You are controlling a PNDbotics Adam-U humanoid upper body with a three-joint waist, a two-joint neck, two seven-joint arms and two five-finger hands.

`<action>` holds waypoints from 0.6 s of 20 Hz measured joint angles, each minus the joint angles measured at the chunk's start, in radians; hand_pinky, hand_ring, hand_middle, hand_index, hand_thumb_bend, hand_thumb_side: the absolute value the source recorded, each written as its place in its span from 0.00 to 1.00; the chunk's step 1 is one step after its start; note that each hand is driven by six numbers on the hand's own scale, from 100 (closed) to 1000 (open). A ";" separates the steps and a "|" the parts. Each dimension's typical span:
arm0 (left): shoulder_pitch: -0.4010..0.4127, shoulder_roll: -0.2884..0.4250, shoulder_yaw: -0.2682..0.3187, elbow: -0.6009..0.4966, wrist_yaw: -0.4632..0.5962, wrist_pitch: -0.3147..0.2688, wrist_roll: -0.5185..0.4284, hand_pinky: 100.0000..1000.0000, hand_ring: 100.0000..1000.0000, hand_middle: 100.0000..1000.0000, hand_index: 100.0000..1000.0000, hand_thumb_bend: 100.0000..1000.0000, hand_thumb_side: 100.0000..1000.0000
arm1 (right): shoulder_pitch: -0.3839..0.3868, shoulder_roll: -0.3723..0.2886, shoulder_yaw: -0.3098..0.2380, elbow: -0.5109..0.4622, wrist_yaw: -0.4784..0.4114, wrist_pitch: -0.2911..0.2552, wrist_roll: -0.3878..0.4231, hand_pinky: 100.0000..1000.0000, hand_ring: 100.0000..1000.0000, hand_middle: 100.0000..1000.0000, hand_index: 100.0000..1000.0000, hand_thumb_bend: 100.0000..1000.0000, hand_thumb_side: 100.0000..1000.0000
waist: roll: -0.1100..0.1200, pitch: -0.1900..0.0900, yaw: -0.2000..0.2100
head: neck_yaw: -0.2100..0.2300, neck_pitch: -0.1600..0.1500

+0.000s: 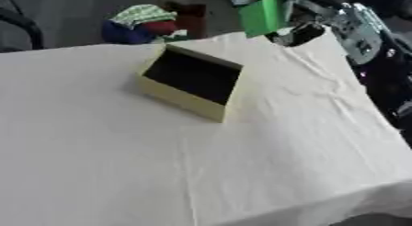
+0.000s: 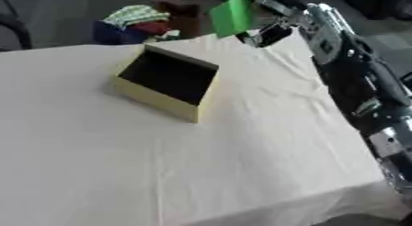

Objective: Pick up objects on the table and place them in the box.

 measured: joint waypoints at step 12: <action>-0.007 0.000 0.000 0.000 0.002 -0.002 -0.002 0.69 0.50 0.49 0.79 0.00 0.73 | -0.161 0.159 0.055 0.206 0.259 -0.051 0.155 0.78 0.82 0.70 0.89 0.08 0.21 | -0.005 0.013 0.021 | 0.004 -0.001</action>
